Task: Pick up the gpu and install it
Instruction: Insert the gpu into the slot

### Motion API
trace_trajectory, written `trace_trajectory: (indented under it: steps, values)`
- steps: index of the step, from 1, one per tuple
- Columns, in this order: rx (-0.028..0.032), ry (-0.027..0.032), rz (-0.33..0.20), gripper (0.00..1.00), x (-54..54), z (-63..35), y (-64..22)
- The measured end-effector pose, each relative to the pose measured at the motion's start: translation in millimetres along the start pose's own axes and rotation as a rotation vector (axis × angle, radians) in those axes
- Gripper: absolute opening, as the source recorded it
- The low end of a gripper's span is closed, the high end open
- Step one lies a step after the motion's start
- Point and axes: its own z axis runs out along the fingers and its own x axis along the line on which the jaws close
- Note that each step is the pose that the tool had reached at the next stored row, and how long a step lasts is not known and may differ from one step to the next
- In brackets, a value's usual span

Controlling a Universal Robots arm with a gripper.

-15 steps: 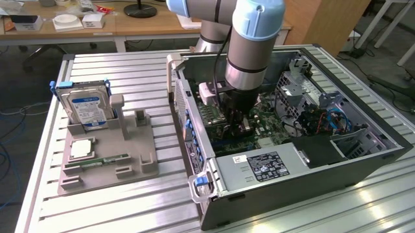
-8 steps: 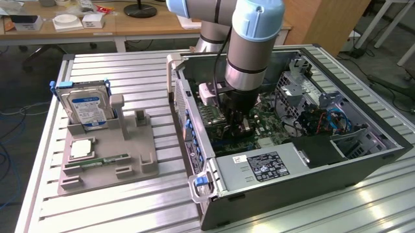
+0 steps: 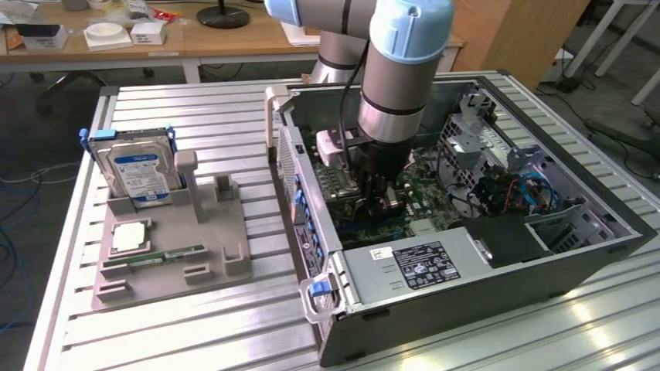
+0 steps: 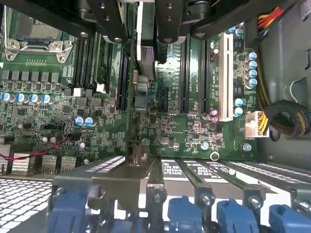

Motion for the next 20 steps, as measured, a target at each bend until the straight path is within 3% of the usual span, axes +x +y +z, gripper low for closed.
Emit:
trace_trajectory:
  steps: [4, 11, 20]
  values:
    - [0.0005, 0.0003, 0.0, 0.27, 0.0, -0.1, 0.1]
    - [0.0117, 0.0007, 0.0, 0.27, 0.0, -0.2, 0.1]
    - [0.0122, 0.0003, 0.0, 0.27, -0.1, -0.1, 3.1]
